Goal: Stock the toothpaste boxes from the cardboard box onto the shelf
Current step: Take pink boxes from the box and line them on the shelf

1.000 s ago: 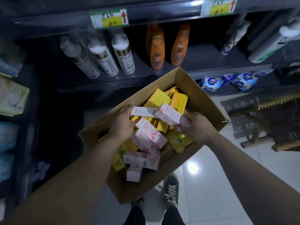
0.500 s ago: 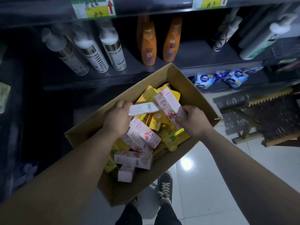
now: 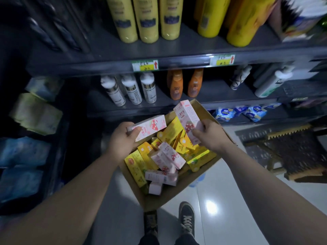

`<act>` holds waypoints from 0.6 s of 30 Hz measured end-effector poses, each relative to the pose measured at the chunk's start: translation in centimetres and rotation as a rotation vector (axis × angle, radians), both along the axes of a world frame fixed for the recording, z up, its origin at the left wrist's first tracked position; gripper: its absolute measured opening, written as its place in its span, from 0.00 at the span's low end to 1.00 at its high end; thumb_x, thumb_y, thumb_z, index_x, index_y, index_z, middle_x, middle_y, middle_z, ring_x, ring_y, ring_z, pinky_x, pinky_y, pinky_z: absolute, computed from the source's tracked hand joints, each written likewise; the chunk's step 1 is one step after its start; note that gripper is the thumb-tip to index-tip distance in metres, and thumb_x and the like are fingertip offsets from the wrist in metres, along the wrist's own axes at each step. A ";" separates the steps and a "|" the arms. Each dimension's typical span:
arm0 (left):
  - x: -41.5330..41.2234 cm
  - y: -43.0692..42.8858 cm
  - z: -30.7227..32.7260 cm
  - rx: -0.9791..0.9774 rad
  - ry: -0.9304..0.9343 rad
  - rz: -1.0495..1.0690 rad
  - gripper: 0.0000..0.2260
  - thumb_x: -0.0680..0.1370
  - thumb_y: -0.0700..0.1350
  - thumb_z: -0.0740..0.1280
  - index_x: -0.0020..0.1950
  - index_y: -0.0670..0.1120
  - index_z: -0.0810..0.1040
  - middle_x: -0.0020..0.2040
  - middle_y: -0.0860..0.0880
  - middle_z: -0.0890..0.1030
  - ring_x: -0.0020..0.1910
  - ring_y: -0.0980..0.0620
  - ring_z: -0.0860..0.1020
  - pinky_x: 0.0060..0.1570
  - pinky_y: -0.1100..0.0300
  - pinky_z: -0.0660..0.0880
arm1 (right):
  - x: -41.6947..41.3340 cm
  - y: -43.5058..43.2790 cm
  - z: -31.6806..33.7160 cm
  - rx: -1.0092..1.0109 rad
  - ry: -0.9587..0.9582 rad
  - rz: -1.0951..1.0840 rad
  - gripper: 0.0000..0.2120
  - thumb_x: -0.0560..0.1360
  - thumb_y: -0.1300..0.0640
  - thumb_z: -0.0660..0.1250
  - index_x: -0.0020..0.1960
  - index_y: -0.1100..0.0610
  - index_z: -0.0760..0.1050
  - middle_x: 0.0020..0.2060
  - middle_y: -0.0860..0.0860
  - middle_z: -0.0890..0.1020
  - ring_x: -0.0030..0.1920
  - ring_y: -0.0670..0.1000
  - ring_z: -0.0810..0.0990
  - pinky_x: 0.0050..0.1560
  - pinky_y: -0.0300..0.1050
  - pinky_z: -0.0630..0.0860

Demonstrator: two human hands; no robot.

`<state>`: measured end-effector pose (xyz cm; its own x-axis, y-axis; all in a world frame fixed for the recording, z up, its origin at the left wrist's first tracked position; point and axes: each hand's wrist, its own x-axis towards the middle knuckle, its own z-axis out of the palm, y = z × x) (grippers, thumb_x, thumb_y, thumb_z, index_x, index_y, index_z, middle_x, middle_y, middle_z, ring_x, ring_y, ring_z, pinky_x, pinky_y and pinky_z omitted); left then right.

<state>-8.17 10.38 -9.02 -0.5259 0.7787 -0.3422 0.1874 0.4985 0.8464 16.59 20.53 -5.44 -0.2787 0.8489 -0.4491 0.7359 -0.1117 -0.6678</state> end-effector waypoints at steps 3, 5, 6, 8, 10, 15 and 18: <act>-1.2 -1.9 3.6 0.001 0.116 0.046 0.04 0.76 0.49 0.69 0.46 0.50 0.76 0.46 0.52 0.79 0.49 0.49 0.79 0.52 0.50 0.77 | -1.5 -0.6 3.5 0.021 0.025 0.068 0.05 0.73 0.57 0.66 0.45 0.58 0.73 0.35 0.51 0.79 0.35 0.52 0.80 0.29 0.43 0.77; -1.6 -3.4 5.9 0.017 0.098 0.108 0.07 0.75 0.50 0.70 0.48 0.49 0.77 0.47 0.50 0.81 0.50 0.49 0.79 0.55 0.47 0.77 | -2.6 -1.1 5.9 0.032 0.028 0.150 0.05 0.72 0.58 0.67 0.40 0.58 0.73 0.33 0.53 0.80 0.31 0.51 0.79 0.24 0.39 0.73; -1.7 -4.3 7.0 0.033 0.104 0.130 0.10 0.73 0.51 0.71 0.49 0.47 0.77 0.48 0.49 0.81 0.50 0.48 0.80 0.55 0.47 0.77 | -3.1 -1.3 6.9 0.041 0.036 0.187 0.06 0.71 0.57 0.68 0.41 0.59 0.74 0.34 0.54 0.81 0.33 0.53 0.80 0.26 0.42 0.76; -1.7 -6.4 9.1 0.067 0.091 0.189 0.18 0.69 0.57 0.72 0.50 0.45 0.78 0.48 0.47 0.82 0.50 0.48 0.81 0.54 0.45 0.77 | -4.0 -1.9 8.9 0.078 0.059 0.256 0.11 0.70 0.56 0.70 0.47 0.61 0.74 0.40 0.57 0.81 0.38 0.57 0.81 0.36 0.52 0.80; -1.6 -8.7 11.0 0.114 0.064 0.250 0.21 0.67 0.60 0.71 0.50 0.45 0.79 0.48 0.46 0.83 0.50 0.47 0.81 0.53 0.43 0.78 | -4.7 -2.6 10.9 0.092 0.094 0.321 0.13 0.70 0.58 0.71 0.51 0.61 0.74 0.42 0.57 0.81 0.42 0.58 0.81 0.41 0.53 0.79; -1.4 -15.4 14.8 0.208 0.014 0.483 0.25 0.65 0.62 0.72 0.52 0.45 0.78 0.49 0.46 0.83 0.50 0.48 0.82 0.53 0.44 0.79 | -6.6 -5.2 15.4 0.079 0.202 0.489 0.15 0.68 0.62 0.74 0.52 0.59 0.74 0.45 0.57 0.82 0.40 0.54 0.81 0.41 0.51 0.80; -0.7 -19.6 17.7 0.245 0.034 0.606 0.18 0.72 0.51 0.73 0.55 0.41 0.78 0.50 0.45 0.83 0.47 0.49 0.82 0.51 0.48 0.80 | -8.2 -7.1 17.9 0.077 0.237 0.587 0.15 0.67 0.62 0.76 0.49 0.56 0.74 0.46 0.57 0.82 0.41 0.54 0.81 0.43 0.54 0.82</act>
